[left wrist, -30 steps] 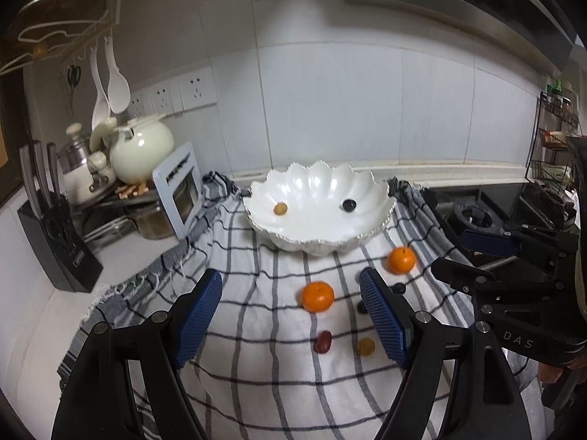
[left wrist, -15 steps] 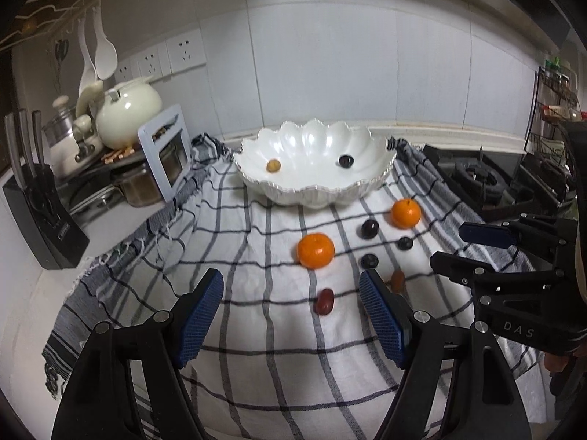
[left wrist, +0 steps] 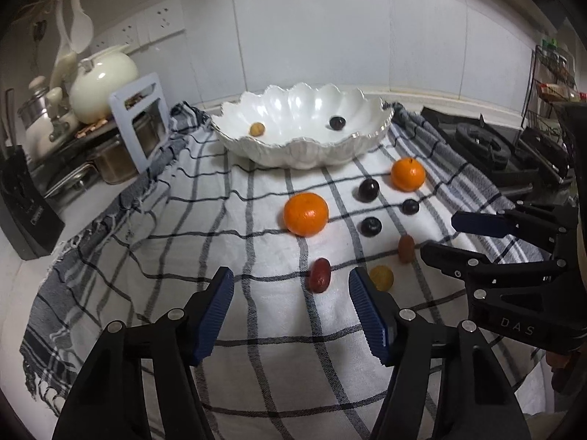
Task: Organize fruits
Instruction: 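Grasp a red date with the left gripper while the right gripper grasps another red date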
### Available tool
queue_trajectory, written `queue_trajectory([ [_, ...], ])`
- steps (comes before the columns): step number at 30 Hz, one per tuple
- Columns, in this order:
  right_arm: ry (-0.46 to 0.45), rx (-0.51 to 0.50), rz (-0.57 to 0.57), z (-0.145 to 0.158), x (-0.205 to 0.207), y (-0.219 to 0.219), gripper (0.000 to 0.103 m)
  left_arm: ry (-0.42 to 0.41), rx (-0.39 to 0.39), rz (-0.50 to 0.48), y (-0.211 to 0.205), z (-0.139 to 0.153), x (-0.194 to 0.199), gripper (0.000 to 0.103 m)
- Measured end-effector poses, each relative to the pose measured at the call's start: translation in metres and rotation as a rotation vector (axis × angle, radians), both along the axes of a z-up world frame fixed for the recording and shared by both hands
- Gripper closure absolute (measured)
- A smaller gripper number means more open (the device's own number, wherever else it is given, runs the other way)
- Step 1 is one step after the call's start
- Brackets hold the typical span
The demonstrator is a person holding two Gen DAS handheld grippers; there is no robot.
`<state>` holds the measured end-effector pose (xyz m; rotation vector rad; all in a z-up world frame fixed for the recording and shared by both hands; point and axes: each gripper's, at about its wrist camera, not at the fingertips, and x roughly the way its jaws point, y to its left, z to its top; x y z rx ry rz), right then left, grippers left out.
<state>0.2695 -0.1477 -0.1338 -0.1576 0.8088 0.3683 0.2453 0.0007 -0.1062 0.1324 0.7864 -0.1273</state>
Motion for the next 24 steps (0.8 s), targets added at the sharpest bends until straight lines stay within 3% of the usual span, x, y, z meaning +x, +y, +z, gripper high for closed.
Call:
queue_trajectory([
  [15,0.043,0.035,-0.021,-0.019,0.019,0.005,0.056,0.074,-0.039,-0.049,-0.004,-0.032,0.025,0.052],
  [24,0.081,0.053,-0.029,-0.029,0.028,0.007,0.066,0.105,-0.085,-0.059,-0.005,-0.04,0.042,0.064],
])
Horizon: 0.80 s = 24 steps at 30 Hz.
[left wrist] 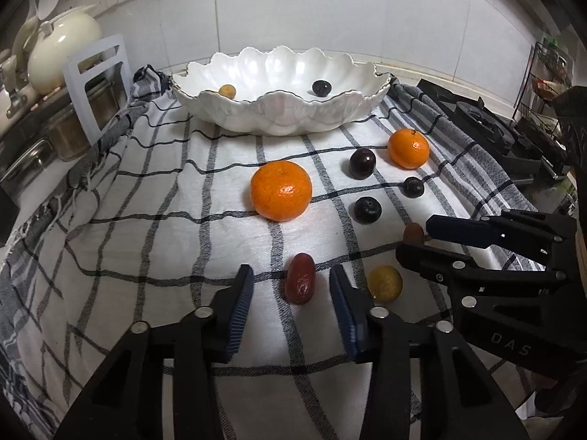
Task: Organize fruits
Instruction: 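Grasp a red date with the left gripper while the right gripper grasps another red date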
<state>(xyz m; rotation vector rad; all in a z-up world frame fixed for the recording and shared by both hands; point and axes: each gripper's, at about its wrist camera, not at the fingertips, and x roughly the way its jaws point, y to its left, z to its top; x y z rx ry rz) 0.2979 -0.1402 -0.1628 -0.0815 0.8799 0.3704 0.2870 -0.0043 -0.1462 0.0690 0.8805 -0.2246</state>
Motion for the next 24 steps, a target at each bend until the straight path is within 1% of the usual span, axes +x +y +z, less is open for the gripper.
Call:
queue_trajectory([
  [5,0.01,0.001,0.005,-0.003,0.002,0.001,0.07,0.014,-0.001,-0.009,-0.003,-0.003,0.003,0.073],
  [11,0.013,-0.004,0.004,-0.006,0.002,0.0,0.078,0.029,-0.008,-0.016,-0.004,-0.007,0.003,0.083],
  [18,0.007,-0.006,0.006,-0.005,0.0,-0.001,0.08,0.01,-0.021,-0.01,-0.003,-0.002,-0.002,0.086],
  [24,-0.014,0.006,0.006,0.005,-0.007,-0.003,0.08,-0.012,-0.044,0.011,0.0,0.009,-0.007,0.086],
])
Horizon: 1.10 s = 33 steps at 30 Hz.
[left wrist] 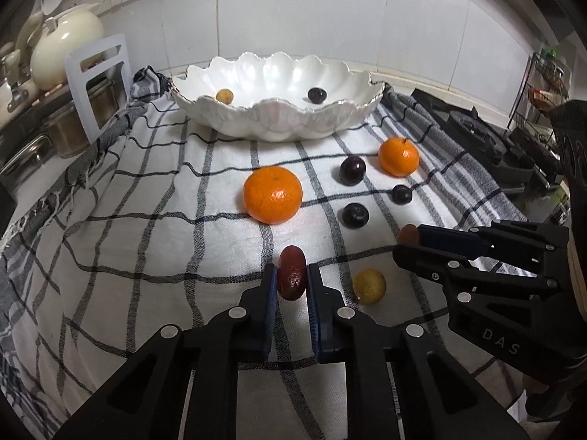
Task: Organize fruits
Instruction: 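Grasp a red date with the left gripper while the right gripper grasps another red date, then carry both red dates over the white bowl with both tools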
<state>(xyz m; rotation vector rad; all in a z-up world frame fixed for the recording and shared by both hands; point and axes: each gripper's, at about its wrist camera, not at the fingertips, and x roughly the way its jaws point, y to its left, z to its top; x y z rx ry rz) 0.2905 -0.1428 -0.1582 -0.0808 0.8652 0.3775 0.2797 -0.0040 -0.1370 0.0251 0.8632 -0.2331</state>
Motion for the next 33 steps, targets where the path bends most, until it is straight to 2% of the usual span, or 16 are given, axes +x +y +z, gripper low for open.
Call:
queue_trajectory([
  [15,-0.095,0.032,-0.005,0.04,-0.015,-0.006,0.08,-0.082,-0.046,0.019,0.004,0.039,-0.014,0.086],
  [33,-0.261,0.093,-0.021,0.096,-0.018,-0.009,0.08,-0.248,-0.077,0.041,0.006,0.098,-0.016,0.086],
])
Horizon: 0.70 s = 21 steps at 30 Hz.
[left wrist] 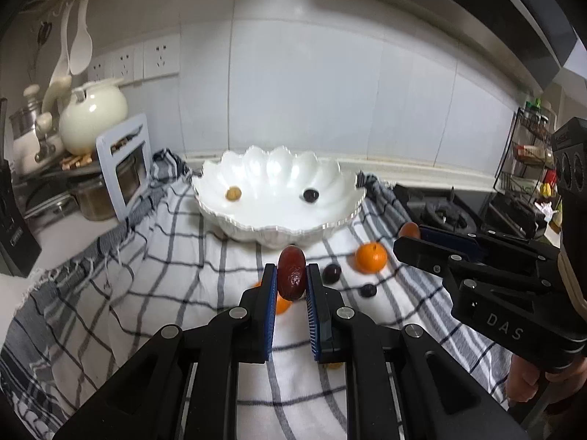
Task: Organize fruits
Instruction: 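Carry both red dates over the white bowl with both tools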
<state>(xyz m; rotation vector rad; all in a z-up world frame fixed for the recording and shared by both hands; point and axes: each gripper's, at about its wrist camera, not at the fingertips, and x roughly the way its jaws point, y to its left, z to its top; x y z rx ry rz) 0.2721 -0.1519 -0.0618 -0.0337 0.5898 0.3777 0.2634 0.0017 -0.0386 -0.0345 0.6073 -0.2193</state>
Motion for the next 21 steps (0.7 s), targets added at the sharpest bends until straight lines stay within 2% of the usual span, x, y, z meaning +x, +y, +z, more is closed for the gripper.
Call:
queue_trajectory([
  [10,-0.096,0.035,-0.04,0.031,0.015,-0.008,0.08,-0.12,0.002,0.003,-0.005,0.035,0.012,0.086],
  [21,-0.144,0.073,-0.054,0.054,0.049,-0.012,0.08,-0.176,0.015,0.012,-0.006,0.055,0.047,0.086],
])
